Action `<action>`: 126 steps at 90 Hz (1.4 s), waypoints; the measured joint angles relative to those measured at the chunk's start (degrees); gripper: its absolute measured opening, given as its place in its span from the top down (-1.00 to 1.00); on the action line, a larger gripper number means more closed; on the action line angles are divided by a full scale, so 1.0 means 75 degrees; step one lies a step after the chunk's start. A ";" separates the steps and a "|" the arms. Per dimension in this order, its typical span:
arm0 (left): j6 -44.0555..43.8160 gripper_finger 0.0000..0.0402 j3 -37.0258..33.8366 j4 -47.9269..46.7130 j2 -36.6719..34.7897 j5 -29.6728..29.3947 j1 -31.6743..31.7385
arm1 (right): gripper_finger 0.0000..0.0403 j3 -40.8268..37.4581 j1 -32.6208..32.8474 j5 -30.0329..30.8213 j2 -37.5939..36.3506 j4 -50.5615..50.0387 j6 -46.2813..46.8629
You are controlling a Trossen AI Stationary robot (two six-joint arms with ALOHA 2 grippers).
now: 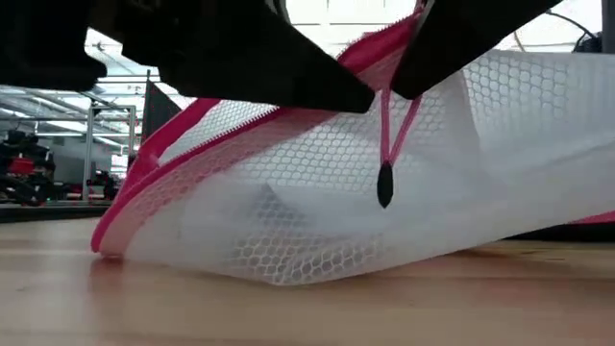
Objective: Unpack backpack
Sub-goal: Close the white zip bag
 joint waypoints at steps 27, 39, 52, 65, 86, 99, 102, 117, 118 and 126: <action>0.0001 0.99 -0.0003 0.0005 0.0000 0.0076 0.0026 | 0.63 0.0000 0.0084 -0.1323 -0.0464 0.0171 0.0210; -0.0056 0.99 -0.0006 0.0050 -0.0040 0.0165 0.0054 | 0.50 0.0020 0.0272 -0.1343 -0.0746 0.0103 0.0425; -0.0158 1.00 -0.0006 0.0178 -0.0111 0.0331 0.0063 | 0.42 0.0015 0.0333 -0.1296 -0.0640 0.0075 0.0596; -0.0322 1.00 -0.0006 0.0180 -0.0111 0.0647 0.0106 | 0.37 0.0010 0.0338 -0.0926 -0.0563 0.0008 0.0878; -0.0398 1.00 -0.0006 0.0201 -0.0114 0.0670 0.0100 | 0.35 0.0006 0.0300 -0.0719 -0.0517 -0.0241 0.0989; -0.0409 1.00 -0.0006 0.0181 -0.0114 0.0777 0.0129 | 0.35 0.0006 0.0245 -0.0724 -0.0257 -0.0293 0.0891; -0.0445 1.00 -0.0006 0.0175 -0.0114 0.0819 0.0135 | 0.35 0.0003 0.0229 -0.0724 -0.0198 -0.0288 0.0859; -0.0609 1.00 -0.0009 0.0172 -0.0114 0.0878 0.0192 | 0.36 0.0003 0.0138 -0.0710 -0.0061 -0.0293 0.0762; -0.0611 1.00 -0.0009 0.0172 -0.0114 0.0880 0.0196 | 0.36 0.0003 0.0130 -0.0712 -0.0059 -0.0293 0.0762; -0.0820 1.00 -0.0009 0.0141 -0.0114 0.0898 0.0242 | 0.38 0.0003 0.0100 -0.0707 -0.0055 -0.0293 0.0762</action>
